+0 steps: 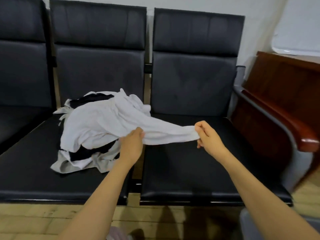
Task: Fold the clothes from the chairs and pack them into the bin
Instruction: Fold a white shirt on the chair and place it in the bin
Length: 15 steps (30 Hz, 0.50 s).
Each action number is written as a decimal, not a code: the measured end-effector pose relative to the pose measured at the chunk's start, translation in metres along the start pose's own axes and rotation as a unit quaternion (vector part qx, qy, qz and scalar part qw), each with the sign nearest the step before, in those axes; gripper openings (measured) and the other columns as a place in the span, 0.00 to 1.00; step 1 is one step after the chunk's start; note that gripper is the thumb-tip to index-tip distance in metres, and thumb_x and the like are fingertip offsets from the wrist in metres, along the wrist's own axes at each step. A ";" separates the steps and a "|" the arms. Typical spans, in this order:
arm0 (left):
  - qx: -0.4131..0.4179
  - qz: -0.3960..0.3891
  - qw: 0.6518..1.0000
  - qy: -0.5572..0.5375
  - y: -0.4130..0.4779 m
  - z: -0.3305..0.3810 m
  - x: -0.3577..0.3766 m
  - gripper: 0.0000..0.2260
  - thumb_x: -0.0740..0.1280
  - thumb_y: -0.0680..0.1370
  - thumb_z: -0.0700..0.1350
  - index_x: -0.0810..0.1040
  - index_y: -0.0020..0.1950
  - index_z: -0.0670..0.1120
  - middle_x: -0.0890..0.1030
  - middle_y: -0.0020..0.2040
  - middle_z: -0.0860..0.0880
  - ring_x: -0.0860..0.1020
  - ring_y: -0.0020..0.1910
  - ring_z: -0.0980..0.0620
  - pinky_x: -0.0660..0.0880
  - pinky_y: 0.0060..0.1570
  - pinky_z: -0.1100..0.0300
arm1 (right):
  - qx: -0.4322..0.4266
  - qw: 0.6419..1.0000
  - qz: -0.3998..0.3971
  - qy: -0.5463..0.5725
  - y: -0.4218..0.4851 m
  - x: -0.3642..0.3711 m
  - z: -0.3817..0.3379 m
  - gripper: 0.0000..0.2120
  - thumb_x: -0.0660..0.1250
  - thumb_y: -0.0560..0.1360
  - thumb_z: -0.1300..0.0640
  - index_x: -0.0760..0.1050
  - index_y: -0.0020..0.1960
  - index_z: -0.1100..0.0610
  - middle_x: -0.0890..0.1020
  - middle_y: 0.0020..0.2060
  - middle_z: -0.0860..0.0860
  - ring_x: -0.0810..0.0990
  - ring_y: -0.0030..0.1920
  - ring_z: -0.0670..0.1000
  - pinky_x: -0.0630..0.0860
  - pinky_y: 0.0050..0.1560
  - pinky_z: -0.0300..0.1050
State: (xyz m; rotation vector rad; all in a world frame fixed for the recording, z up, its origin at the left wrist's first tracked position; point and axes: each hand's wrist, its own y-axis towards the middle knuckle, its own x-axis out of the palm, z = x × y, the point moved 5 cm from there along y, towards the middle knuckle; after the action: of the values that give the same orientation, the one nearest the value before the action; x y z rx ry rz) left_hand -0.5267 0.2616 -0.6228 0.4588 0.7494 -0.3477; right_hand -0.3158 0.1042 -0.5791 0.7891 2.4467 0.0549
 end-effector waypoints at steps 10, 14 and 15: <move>0.113 -0.500 0.851 -0.116 -0.092 0.137 0.107 0.21 0.63 0.80 0.52 0.64 0.73 0.55 0.69 0.71 0.52 0.69 0.68 0.53 0.67 0.68 0.55 | 0.176 0.974 0.015 -0.140 -0.022 -0.038 0.075 0.09 0.57 0.81 0.59 0.73 0.58 0.54 0.77 0.45 0.50 0.75 0.40 0.48 0.71 0.36 0.40; 0.142 -0.269 0.939 0.159 -0.049 0.099 0.097 0.17 0.59 0.81 0.41 0.70 0.69 0.46 0.71 0.67 0.45 0.71 0.65 0.45 0.69 0.63 0.51 | 0.132 0.954 -0.189 -0.191 -0.030 0.009 0.086 0.09 0.64 0.77 0.48 0.75 0.53 0.52 0.76 0.49 0.48 0.75 0.48 0.48 0.71 0.45 0.41; 0.123 -0.226 0.947 0.194 -0.041 0.090 0.092 0.16 0.59 0.81 0.42 0.70 0.68 0.46 0.71 0.66 0.45 0.70 0.65 0.44 0.69 0.62 0.51 | 0.118 0.940 -0.227 -0.227 -0.032 0.020 0.086 0.10 0.66 0.75 0.46 0.73 0.48 0.52 0.74 0.47 0.48 0.73 0.47 0.49 0.70 0.44 0.41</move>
State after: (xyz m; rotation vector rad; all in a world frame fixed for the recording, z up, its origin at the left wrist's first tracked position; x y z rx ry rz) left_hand -0.4312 0.1682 -0.6426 0.5990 1.2077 -0.8015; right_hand -0.3004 0.0777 -0.6680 0.2654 2.1433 -0.5441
